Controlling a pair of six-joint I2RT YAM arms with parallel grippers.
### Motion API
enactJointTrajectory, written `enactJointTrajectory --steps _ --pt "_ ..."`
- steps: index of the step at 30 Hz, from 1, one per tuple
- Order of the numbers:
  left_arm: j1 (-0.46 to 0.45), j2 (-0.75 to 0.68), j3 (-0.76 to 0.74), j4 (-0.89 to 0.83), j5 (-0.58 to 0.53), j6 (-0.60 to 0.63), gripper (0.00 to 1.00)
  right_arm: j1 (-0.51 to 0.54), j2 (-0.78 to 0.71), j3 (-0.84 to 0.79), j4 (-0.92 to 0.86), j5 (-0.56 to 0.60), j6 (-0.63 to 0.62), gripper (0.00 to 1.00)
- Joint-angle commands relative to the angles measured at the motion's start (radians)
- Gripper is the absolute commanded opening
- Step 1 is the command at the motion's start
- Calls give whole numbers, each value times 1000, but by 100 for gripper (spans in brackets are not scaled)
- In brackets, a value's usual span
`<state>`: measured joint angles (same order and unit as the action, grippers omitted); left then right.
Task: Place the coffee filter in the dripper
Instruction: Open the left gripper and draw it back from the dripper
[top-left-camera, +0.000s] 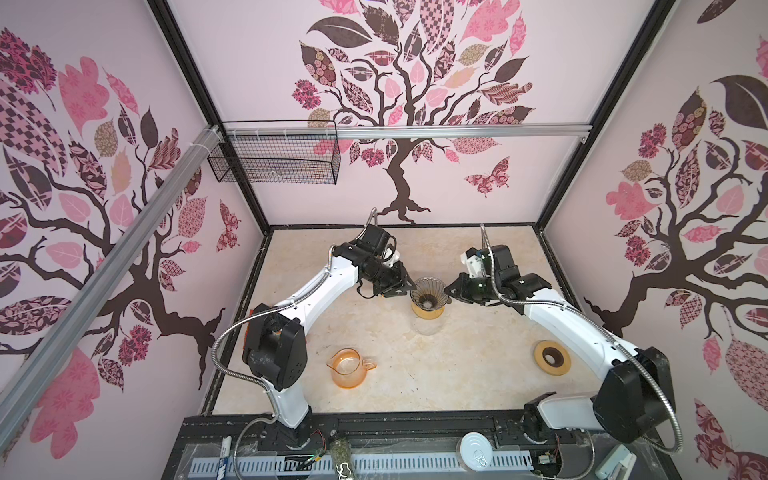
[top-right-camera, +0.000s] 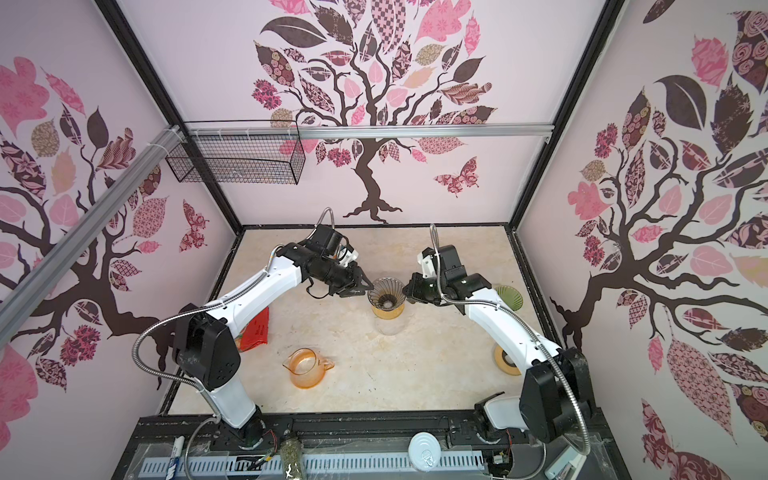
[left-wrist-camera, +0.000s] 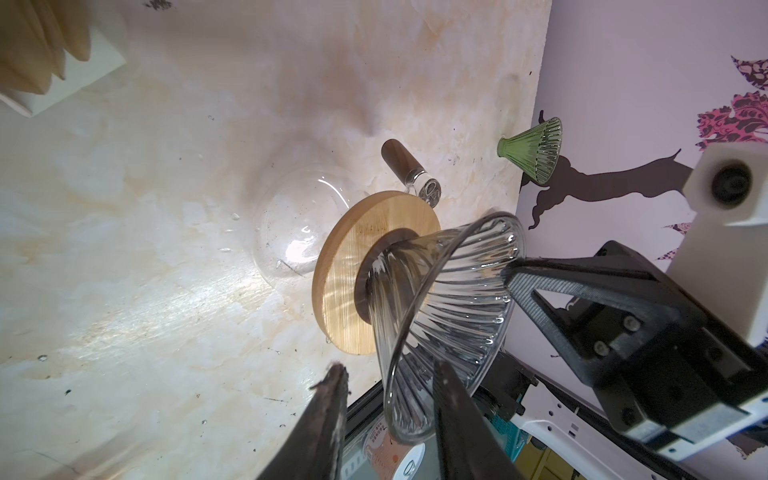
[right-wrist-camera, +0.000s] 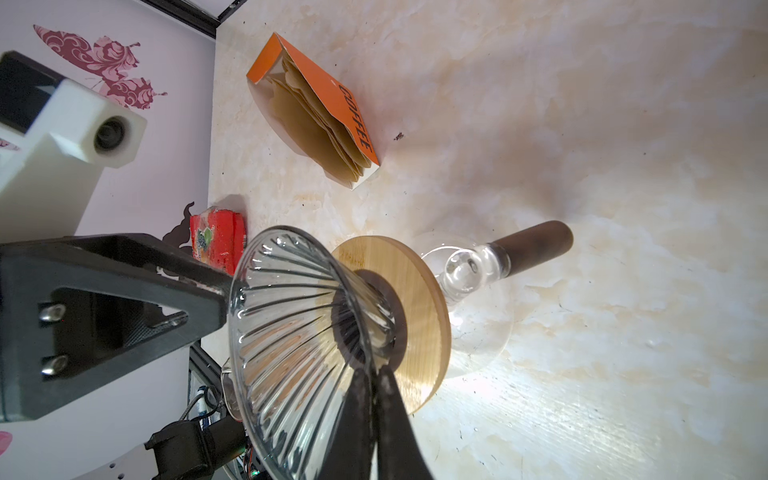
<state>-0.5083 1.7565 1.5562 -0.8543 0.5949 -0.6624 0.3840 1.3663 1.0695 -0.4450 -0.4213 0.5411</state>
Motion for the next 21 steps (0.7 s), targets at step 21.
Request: enactJointTrajectory --steps 21 --pt "37 -77 19 -40 -40 53 39 9 32 113 -133 33 -32 20"
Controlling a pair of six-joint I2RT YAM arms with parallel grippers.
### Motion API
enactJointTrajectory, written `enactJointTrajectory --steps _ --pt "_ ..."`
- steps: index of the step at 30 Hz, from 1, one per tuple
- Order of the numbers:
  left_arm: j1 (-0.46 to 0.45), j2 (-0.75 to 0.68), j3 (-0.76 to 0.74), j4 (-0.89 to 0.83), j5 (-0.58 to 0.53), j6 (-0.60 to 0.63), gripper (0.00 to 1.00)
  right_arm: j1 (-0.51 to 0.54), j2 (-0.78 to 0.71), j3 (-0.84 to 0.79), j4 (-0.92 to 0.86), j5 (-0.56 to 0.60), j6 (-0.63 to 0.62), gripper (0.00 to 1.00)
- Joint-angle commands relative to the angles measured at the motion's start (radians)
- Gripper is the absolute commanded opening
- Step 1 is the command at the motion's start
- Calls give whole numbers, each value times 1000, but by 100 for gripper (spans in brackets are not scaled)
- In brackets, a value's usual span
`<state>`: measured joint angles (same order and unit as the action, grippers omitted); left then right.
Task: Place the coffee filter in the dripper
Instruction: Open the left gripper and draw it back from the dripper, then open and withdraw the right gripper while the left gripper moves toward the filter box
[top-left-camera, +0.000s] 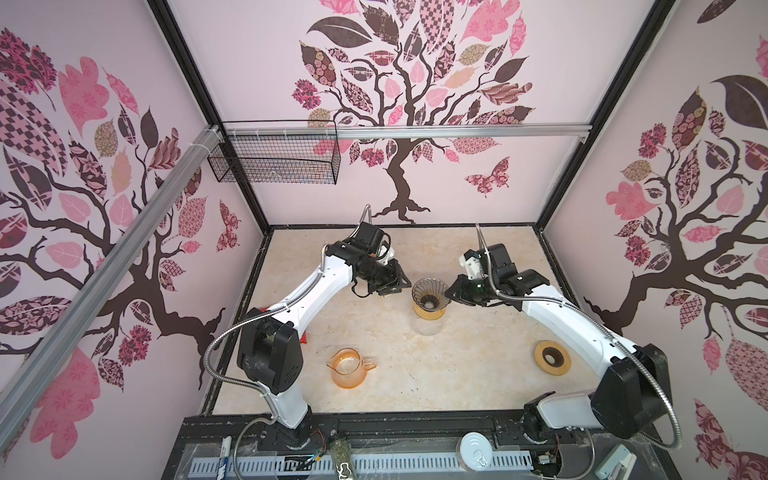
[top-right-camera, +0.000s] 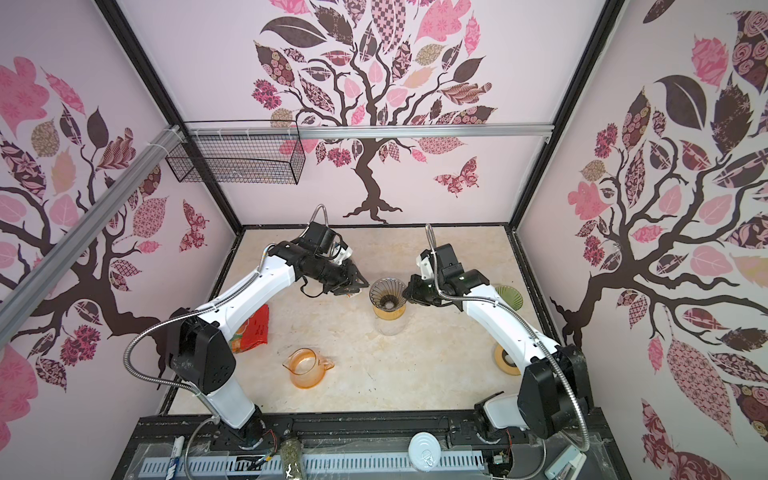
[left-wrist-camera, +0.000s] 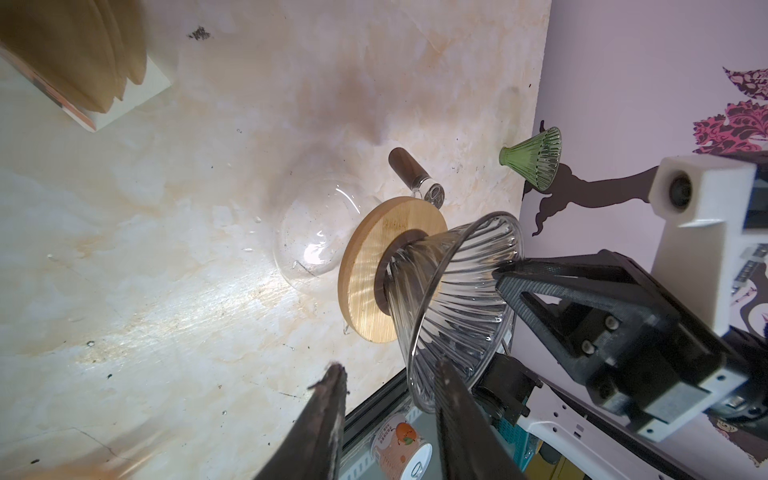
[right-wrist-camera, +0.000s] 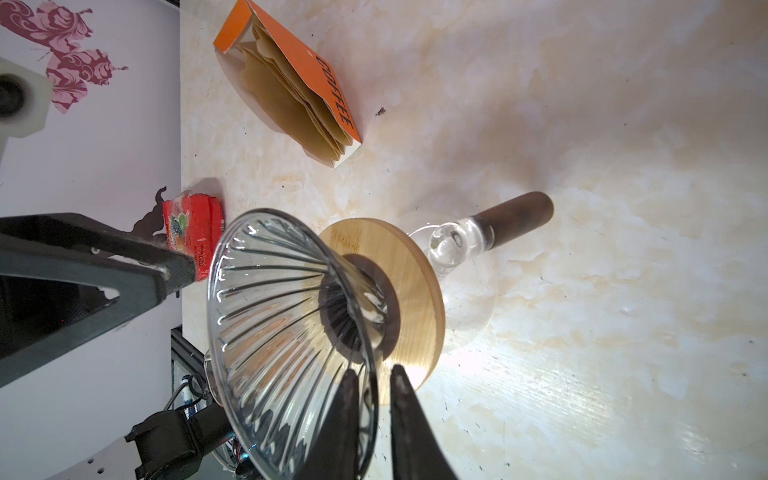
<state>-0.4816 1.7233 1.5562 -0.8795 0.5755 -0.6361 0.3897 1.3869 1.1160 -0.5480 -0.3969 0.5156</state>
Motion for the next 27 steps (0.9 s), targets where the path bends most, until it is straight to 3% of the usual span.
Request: enactJointTrajectory --steps 1,7,15,27 --pt "11 -47 18 -18 -27 26 40 2 8 79 -36 9 -8 21" --pt "21 -53 28 -59 -95 45 47 3 -18 143 -55 2 -5 34" --pt "34 -56 45 -130 -318 53 66 3 -66 242 -105 -14 -20 53" --pt "59 166 172 -130 -567 10 76 2 -229 311 -280 3 -53 99"
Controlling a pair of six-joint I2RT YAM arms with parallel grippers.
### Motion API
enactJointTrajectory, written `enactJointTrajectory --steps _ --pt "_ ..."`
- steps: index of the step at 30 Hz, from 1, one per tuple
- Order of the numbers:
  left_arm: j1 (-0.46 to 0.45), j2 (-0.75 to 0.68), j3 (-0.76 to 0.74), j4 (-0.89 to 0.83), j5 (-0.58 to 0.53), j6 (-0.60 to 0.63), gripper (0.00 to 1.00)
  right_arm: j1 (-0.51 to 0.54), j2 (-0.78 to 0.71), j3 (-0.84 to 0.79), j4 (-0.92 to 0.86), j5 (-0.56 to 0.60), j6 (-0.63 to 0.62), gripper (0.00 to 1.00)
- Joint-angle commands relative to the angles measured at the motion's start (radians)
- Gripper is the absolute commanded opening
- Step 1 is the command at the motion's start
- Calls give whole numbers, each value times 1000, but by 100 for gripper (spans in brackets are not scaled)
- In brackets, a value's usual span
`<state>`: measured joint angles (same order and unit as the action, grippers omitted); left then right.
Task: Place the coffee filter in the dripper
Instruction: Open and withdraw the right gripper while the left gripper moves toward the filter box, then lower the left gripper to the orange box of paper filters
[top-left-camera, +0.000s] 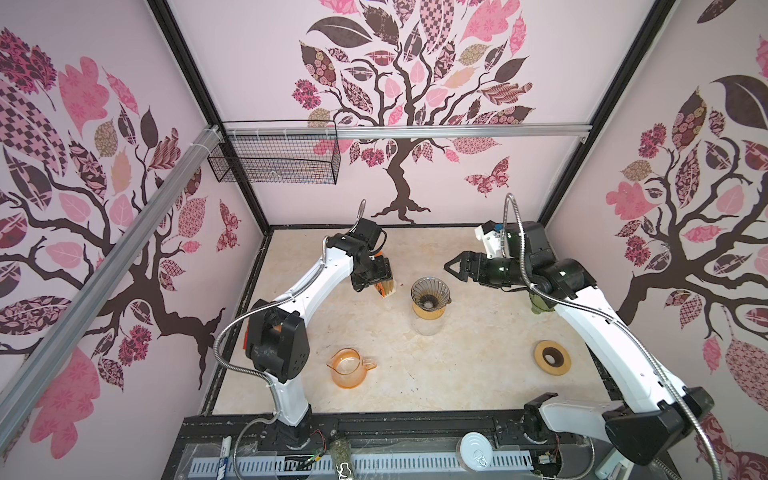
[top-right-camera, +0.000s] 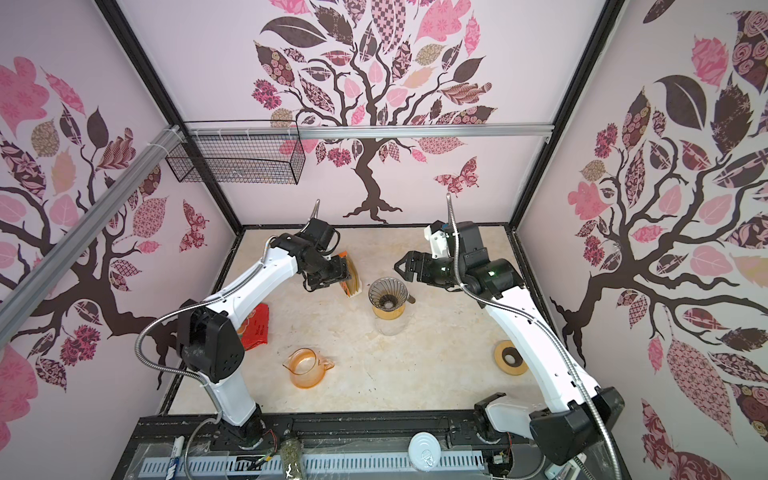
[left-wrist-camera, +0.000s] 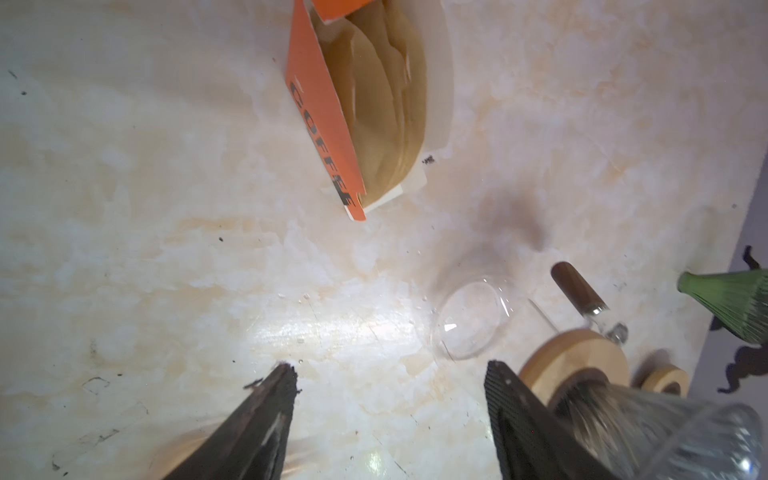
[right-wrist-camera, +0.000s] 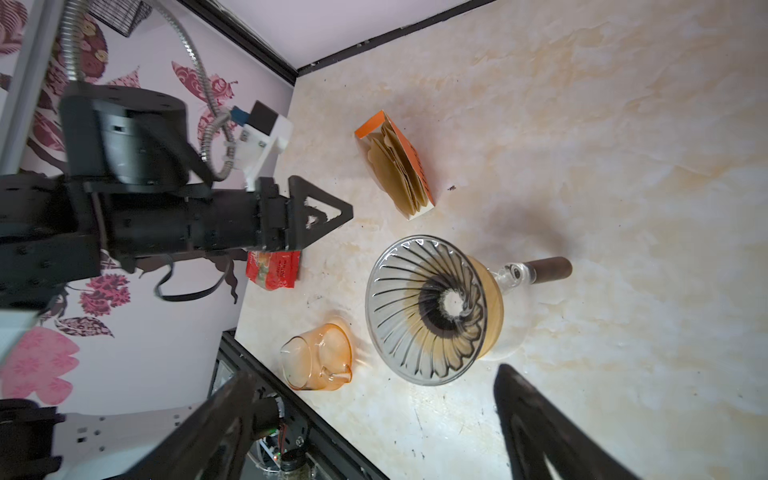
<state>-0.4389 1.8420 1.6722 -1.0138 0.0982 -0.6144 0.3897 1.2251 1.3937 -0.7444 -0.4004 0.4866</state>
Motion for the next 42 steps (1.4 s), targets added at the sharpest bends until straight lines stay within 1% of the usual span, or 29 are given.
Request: enactJointTrajectory --steps 1,7,13,18,24,35,42 --pt "17 69 72 13 -94 -11 77 3 -86 31 -102 0 -27 100" --pt "20 190 181 14 -156 -3 78 3 -167 11 -227 17 -57 100" --pt "25 266 234 13 -168 -13 77 3 -189 -33 -254 -13 -66 100" --pt "27 267 212 -1 -226 -19 76 3 -188 -32 -248 -11 -60 100" --pt "40 260 183 1 -238 0 76 3 -185 -36 -240 -21 -62 100" --pt "52 269 186 -29 -279 46 75 3 -180 -56 -209 -28 -54 100" --pt "70 250 184 -44 -295 79 75 3 -188 -79 -180 -26 -43 100"
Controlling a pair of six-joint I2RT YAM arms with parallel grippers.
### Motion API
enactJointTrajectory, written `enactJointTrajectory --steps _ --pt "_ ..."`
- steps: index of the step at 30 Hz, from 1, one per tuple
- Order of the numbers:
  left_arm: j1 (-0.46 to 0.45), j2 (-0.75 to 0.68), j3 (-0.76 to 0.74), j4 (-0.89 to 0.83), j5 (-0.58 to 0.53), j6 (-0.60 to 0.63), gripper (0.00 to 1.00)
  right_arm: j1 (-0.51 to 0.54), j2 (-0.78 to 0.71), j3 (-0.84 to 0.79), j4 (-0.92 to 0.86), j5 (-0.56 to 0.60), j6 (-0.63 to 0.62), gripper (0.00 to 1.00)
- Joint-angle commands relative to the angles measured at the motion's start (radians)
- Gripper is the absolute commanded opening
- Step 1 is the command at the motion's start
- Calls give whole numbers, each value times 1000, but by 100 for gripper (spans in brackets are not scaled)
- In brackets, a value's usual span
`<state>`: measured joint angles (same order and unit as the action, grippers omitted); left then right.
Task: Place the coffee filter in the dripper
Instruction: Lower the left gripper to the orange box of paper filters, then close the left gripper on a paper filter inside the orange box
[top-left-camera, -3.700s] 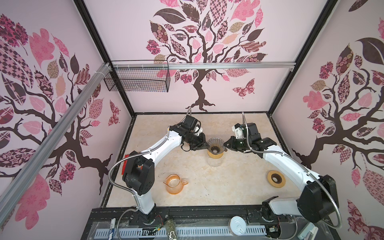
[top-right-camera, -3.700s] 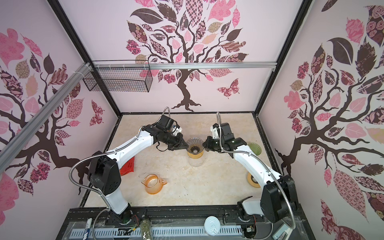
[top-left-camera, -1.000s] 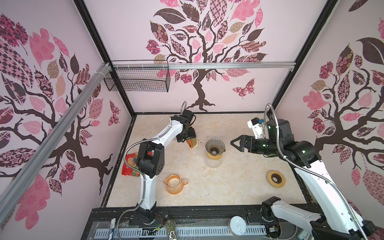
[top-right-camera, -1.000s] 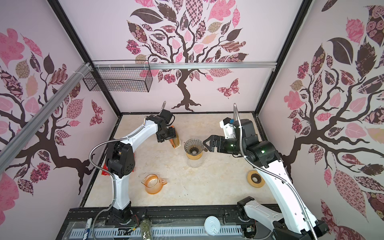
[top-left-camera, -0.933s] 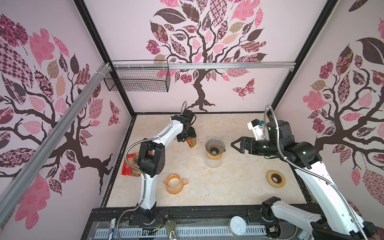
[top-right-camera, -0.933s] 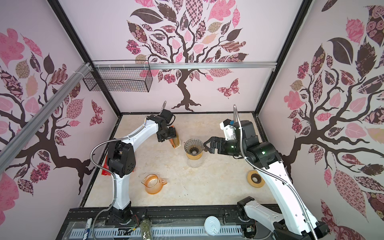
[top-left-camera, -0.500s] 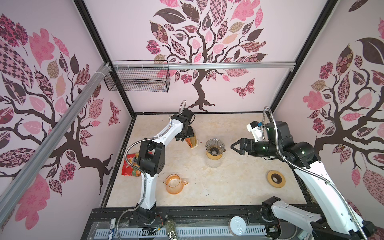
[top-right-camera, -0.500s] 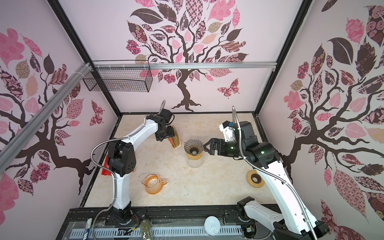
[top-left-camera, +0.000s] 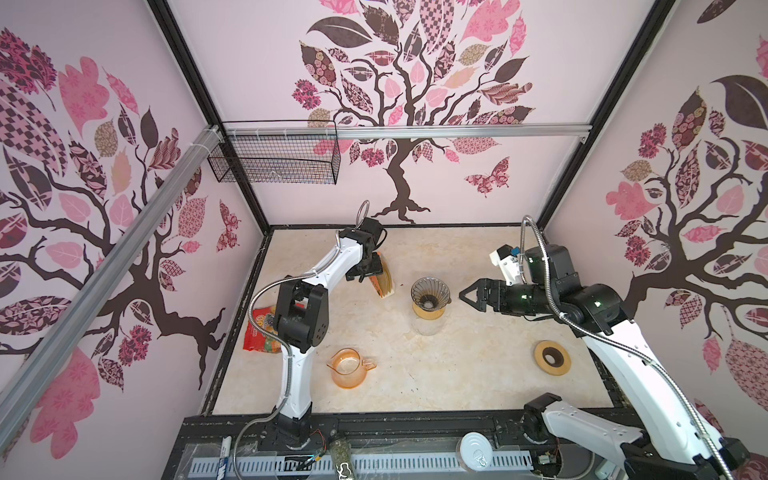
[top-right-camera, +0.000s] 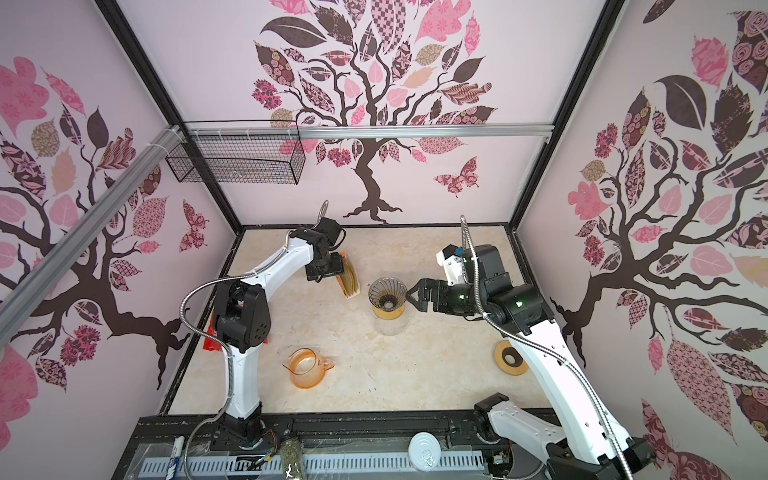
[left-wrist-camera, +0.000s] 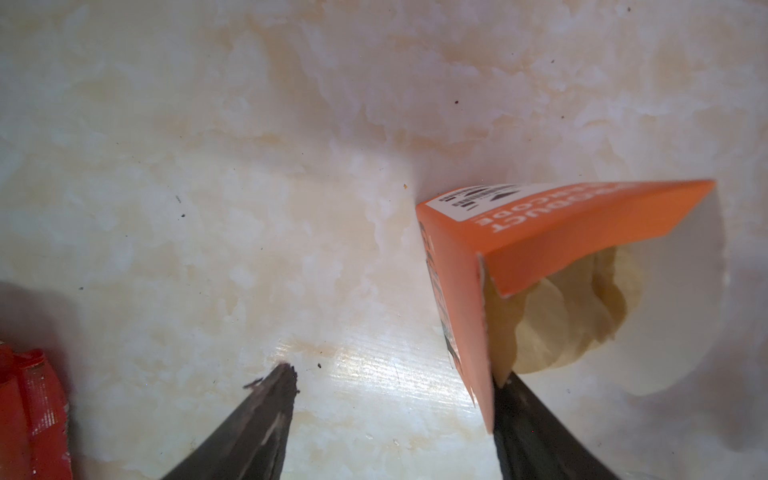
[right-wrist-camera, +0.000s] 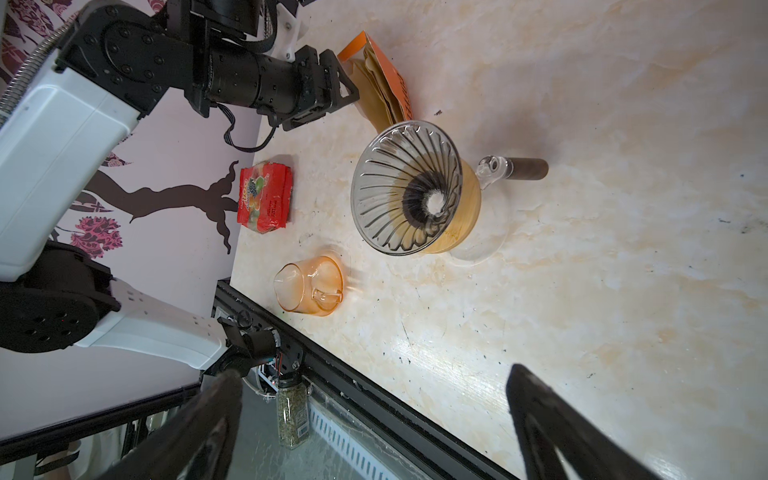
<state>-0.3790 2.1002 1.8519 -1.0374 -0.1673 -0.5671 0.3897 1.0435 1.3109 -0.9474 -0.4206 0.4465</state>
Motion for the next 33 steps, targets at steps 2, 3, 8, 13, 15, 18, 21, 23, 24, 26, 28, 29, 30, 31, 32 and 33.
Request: enactJointTrajectory --steps 2,3,8,13,15,18,21,23,24,26,28,29,30,31,32,33 --pt "15 -11 3 -24 -32 40 75 3 -8 -1 27 -4 -4 100" --pt "17 -13 1 -24 -32 42 75 3 -8 -1 27 -5 -2 100" --pt "24 -21 -10 -15 -4 61 74 2 -18 -16 26 -6 -3 100" --pt "23 -67 -36 0 33 70 73 2 -31 -30 26 -4 -2 100" --pt "25 -87 -43 -4 37 75 73 2 -34 -32 29 -4 0 100" --pt "24 -112 -43 -6 97 97 72 3 -32 -33 38 -10 3 100" --pt "23 -151 -57 1 151 108 71 3 -26 -33 41 -12 0 100" --pt "20 -178 -59 2 173 101 67 3 -24 -29 41 -12 -1 100" --pt "19 -189 -60 3 182 98 64 3 -23 -31 41 -12 -2 100" --pt "9 -199 -58 12 197 91 56 3 -21 -32 41 -12 -2 100" --pt "-4 -193 -44 12 203 87 48 2 -19 -35 41 -9 0 100" --pt "-10 -183 -33 13 201 88 45 3 -17 -33 41 -9 0 100" --pt "-16 -173 -21 10 198 88 42 2 -16 -32 38 -9 1 100" --pt "-22 -160 -7 9 196 87 39 3 -14 -30 36 -8 1 100" --pt "-26 -144 10 7 195 83 37 2 -13 -28 35 -5 3 100" --pt "-27 -132 26 4 199 82 36 3 -13 -27 33 -4 3 100"
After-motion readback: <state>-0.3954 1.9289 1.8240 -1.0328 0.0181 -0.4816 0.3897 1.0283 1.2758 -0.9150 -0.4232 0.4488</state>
